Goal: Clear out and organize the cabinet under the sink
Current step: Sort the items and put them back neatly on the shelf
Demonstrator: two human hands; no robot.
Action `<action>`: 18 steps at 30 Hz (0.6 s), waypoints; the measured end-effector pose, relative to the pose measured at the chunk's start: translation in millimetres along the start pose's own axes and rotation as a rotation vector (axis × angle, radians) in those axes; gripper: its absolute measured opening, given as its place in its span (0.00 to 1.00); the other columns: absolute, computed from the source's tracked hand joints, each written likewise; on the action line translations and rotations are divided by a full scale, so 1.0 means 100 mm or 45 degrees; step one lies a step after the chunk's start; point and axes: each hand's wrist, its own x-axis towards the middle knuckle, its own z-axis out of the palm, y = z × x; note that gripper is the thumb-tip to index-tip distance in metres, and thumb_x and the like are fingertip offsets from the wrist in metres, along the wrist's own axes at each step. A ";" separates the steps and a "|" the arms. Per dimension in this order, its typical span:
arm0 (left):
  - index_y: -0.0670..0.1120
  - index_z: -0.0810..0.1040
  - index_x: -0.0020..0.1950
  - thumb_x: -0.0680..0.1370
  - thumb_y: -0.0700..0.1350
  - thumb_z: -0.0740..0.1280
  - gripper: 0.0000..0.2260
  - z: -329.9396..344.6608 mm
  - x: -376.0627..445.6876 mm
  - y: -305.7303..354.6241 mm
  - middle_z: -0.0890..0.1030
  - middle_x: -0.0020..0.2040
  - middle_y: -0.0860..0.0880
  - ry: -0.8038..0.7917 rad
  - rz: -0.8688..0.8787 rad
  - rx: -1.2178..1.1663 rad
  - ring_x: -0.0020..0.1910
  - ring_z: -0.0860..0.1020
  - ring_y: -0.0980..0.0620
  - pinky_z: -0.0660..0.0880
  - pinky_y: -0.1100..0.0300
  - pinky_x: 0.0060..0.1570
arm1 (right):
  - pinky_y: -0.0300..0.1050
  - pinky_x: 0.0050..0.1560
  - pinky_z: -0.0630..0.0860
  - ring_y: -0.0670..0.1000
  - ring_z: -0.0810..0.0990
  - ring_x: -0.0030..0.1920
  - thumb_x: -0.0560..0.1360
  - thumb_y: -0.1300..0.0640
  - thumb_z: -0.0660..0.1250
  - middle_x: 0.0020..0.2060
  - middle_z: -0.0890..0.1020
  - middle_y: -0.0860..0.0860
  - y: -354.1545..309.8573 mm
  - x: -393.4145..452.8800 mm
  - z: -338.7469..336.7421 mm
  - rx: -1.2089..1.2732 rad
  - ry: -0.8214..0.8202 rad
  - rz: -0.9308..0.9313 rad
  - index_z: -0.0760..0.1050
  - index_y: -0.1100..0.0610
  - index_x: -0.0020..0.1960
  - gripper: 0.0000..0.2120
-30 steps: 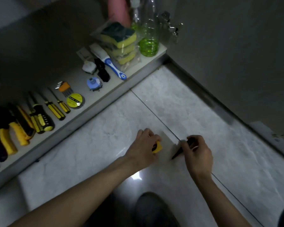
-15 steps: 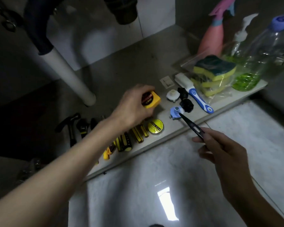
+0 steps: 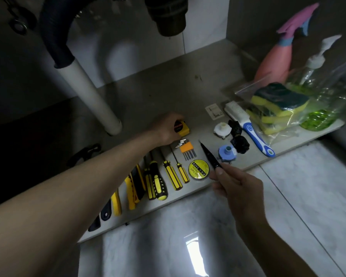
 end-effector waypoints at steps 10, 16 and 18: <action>0.46 0.75 0.69 0.74 0.43 0.75 0.24 0.05 -0.10 -0.04 0.76 0.66 0.45 0.106 0.012 -0.094 0.64 0.74 0.46 0.74 0.54 0.61 | 0.48 0.49 0.80 0.39 0.81 0.40 0.76 0.47 0.71 0.43 0.85 0.43 0.18 -0.05 -0.16 -0.847 0.095 -0.305 0.77 0.47 0.66 0.19; 0.45 0.77 0.67 0.75 0.42 0.75 0.21 0.05 -0.16 -0.04 0.80 0.63 0.44 0.172 -0.042 -0.159 0.61 0.77 0.46 0.76 0.53 0.60 | 0.48 0.40 0.82 0.45 0.83 0.37 0.76 0.47 0.70 0.39 0.86 0.43 0.17 0.01 -0.14 -1.046 0.095 -0.581 0.81 0.47 0.58 0.12; 0.45 0.77 0.67 0.75 0.42 0.74 0.21 0.06 -0.17 -0.03 0.80 0.62 0.44 0.191 -0.040 -0.164 0.60 0.77 0.46 0.76 0.55 0.58 | 0.46 0.40 0.82 0.42 0.83 0.37 0.75 0.44 0.71 0.39 0.86 0.43 0.17 0.04 -0.11 -1.059 0.101 -0.601 0.82 0.49 0.57 0.14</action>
